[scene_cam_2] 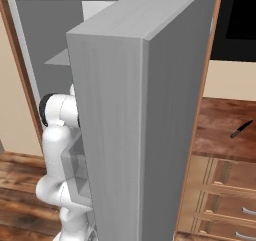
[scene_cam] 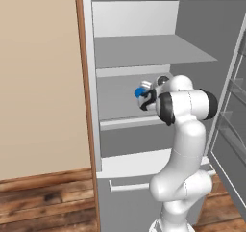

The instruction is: Retrieve the fish from the fridge and place it on the cutting board.

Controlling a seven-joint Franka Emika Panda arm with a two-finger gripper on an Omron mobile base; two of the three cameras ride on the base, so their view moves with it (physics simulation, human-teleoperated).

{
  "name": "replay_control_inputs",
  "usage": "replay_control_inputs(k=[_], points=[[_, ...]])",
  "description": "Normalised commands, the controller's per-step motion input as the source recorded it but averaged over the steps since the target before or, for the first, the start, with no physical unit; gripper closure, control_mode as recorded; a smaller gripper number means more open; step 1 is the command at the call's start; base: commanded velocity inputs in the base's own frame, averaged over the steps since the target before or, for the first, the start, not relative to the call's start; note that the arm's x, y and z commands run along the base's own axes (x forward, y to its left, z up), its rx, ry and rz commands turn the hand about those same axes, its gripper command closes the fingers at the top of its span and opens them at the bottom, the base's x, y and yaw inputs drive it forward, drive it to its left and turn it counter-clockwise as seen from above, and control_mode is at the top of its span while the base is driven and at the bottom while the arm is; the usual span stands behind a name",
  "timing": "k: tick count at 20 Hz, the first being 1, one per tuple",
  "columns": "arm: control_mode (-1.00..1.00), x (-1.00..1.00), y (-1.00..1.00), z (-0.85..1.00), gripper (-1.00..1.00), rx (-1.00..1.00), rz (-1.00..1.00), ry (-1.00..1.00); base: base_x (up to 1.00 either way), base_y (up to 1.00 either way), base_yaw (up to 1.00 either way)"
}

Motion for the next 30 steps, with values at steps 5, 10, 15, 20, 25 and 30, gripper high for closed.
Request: replay_control_inputs(k=[5, 10, 15, 20, 25, 30], points=[[-1.0, 0.0, 0.01, -0.24, 1.0, -0.03, 0.0, 0.0, 0.0, 0.0, 0.0], [-1.0, 0.0, 0.0, 0.0, 1.0, 0.0, 0.0, 0.0, 0.0, 0.0, 0.0], [-1.0, -0.31, 0.0, 0.14, 1.0, 0.0, 0.0, -0.13, 0.0, 0.0, 0.0], [-1.0, -0.76, 0.07, 0.62, 1.0, 0.0, 0.0, -0.21, 0.0, 0.0, 0.0], [-1.0, -1.0, 0.28, 0.65, 1.0, 0.0, 0.0, -0.07, 0.0, 0.0, 0.0], [-1.0, -1.0, 0.41, 1.0, 1.0, 0.0, 0.0, 0.03, 0.0, 0.0, 0.0]])
